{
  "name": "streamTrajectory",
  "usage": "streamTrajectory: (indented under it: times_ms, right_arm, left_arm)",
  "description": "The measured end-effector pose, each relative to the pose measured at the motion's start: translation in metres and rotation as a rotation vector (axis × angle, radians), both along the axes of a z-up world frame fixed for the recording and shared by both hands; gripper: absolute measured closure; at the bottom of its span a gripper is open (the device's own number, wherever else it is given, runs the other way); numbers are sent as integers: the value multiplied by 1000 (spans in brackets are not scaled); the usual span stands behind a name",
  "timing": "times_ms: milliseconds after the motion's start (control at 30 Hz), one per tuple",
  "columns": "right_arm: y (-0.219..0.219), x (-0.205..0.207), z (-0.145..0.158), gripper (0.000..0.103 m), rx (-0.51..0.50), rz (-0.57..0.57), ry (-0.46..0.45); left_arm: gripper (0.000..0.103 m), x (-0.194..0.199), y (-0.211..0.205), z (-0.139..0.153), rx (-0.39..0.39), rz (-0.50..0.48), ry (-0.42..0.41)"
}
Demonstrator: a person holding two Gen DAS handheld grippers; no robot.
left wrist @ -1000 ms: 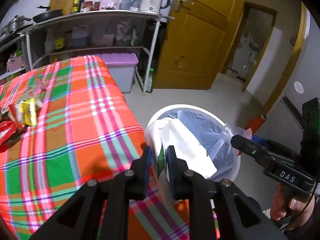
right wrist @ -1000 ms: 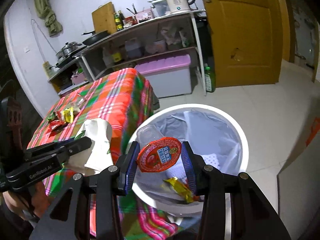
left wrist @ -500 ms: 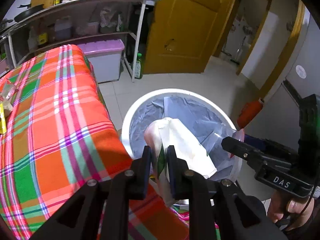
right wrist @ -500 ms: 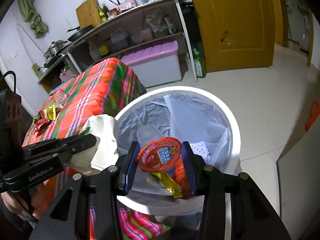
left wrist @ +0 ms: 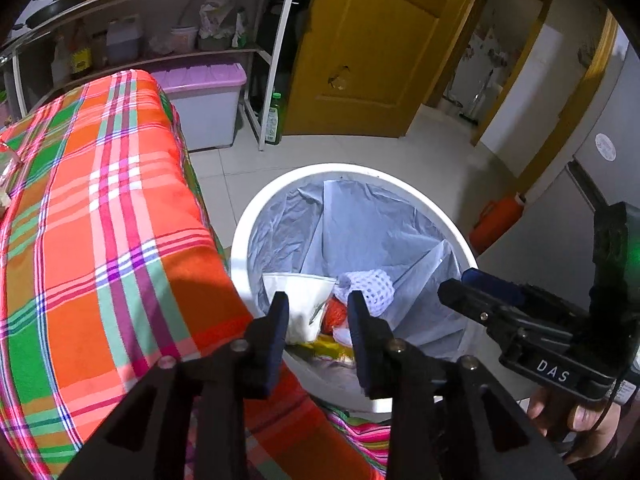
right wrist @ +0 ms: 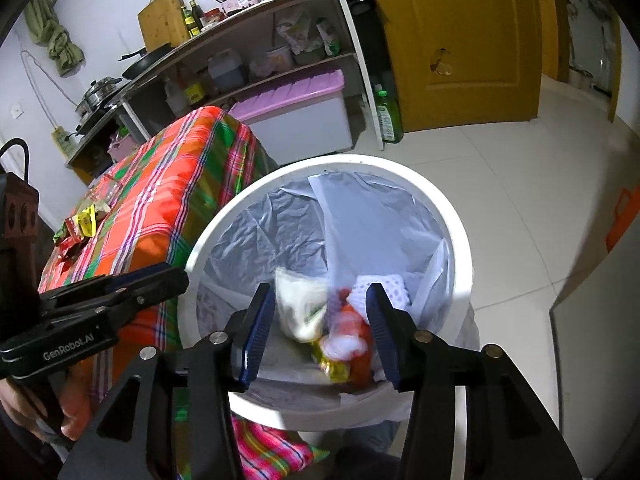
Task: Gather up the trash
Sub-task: 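Move both open tools back over the table toward the remaining wrappers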
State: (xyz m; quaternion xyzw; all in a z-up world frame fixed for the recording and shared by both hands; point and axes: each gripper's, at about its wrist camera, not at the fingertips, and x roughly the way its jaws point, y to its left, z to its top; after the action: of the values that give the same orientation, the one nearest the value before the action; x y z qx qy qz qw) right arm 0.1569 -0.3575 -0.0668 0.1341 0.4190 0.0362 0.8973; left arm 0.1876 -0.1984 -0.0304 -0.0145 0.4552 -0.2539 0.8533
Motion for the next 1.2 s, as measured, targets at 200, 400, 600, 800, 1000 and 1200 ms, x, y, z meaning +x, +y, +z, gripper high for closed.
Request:
streamTrajectory:
  times_ms: [200, 400, 600, 800, 1000, 1200]
  right_arm:
    - [6, -5, 10, 54, -4, 10, -29]
    - [19, -13, 28, 54, 2, 34, -74]
    - [41, -22, 45, 54, -2, 77, -115]
    - [65, -28, 57, 54, -5, 124, -144]
    - [90, -31, 67, 54, -5, 166, -167]
    - [112, -32, 71, 54, -6, 209, -175]
  left_arm:
    - [71, -10, 13, 12, -9, 24, -43]
    - [71, -24, 33, 28, -19, 67, -99]
    - [71, -38, 57, 40, -25, 116, -147]
    - [71, -52, 78, 50, -14, 167, -188]
    - [71, -65, 101, 56, 0, 218, -231]
    - [71, -74, 124, 59, 15, 272, -253]
